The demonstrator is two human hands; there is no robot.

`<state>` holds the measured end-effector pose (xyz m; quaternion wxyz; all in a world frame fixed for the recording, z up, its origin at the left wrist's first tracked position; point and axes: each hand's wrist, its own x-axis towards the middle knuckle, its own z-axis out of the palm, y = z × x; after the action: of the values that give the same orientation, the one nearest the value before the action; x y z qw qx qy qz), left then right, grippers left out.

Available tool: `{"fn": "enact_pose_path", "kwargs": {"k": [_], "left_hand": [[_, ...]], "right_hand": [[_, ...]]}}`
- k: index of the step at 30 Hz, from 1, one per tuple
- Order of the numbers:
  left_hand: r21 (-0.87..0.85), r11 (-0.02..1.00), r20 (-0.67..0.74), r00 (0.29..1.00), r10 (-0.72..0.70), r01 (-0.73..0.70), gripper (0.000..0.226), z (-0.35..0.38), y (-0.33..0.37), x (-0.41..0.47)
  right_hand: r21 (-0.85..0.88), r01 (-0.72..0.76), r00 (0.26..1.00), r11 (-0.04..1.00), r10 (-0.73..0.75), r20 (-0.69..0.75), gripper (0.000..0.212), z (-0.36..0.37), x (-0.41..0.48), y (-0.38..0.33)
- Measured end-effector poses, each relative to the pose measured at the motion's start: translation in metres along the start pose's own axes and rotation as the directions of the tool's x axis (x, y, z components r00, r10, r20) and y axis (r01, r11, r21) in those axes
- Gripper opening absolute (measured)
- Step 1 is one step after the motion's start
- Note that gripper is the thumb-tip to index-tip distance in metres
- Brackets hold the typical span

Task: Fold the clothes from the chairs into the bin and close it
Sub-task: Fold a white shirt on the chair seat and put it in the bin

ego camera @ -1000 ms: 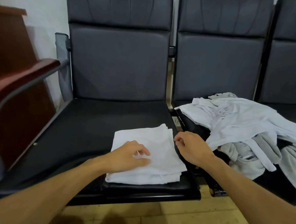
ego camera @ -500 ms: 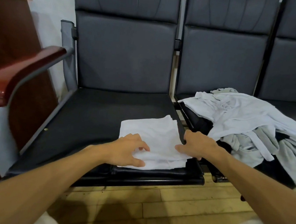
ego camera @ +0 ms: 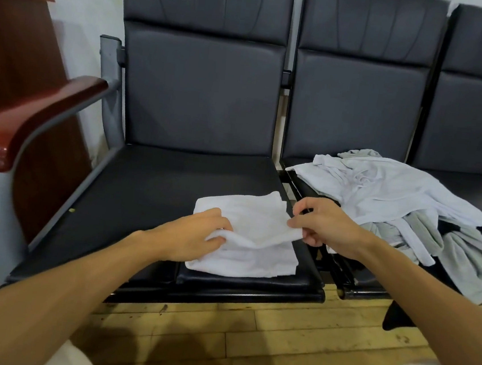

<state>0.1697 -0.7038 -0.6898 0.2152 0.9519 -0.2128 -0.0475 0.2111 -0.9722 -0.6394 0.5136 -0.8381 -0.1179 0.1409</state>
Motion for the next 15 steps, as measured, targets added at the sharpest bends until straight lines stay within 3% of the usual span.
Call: {"fn": "enact_pose_path", "kwargs": {"k": [4, 6, 8, 12, 15], "left_hand": [[0.004, 1.0, 0.065, 0.998, 0.009, -0.009, 0.016, -0.002, -0.003, -0.004], [0.016, 1.0, 0.12, 0.993, 0.009, -0.011, 0.017, -0.001, -0.003, -0.006], [0.003, 1.0, 0.152, 0.988, -0.008, 0.008, 0.021, 0.0, 0.0, -0.006], [-0.107, 0.99, 0.084, 0.993, -0.082, 0.091, 0.03, 0.001, 0.003, 0.001], [-0.017, 0.993, 0.015, 0.993, -0.113, 0.114, 0.028, 0.006, -0.003, 0.009]], "right_hand": [[-0.182, -0.069, 0.953, 0.981, 0.119, 0.278, 0.011, 0.0, -0.006, 0.01], [-0.318, -0.089, 0.928, 0.944, 0.195, 0.319, 0.01, 0.002, -0.003, 0.018], [-0.427, -0.073, 0.959, 0.901, 0.181, 0.218, 0.012, 0.003, 0.002, 0.022], [-0.616, 0.033, 0.998, 0.787, -0.061, -0.023, 0.008, 0.003, 0.014, 0.022], [-0.651, 0.06, 0.985, 0.757, -0.153, -0.086, 0.01, 0.007, 0.023, 0.029]]}}
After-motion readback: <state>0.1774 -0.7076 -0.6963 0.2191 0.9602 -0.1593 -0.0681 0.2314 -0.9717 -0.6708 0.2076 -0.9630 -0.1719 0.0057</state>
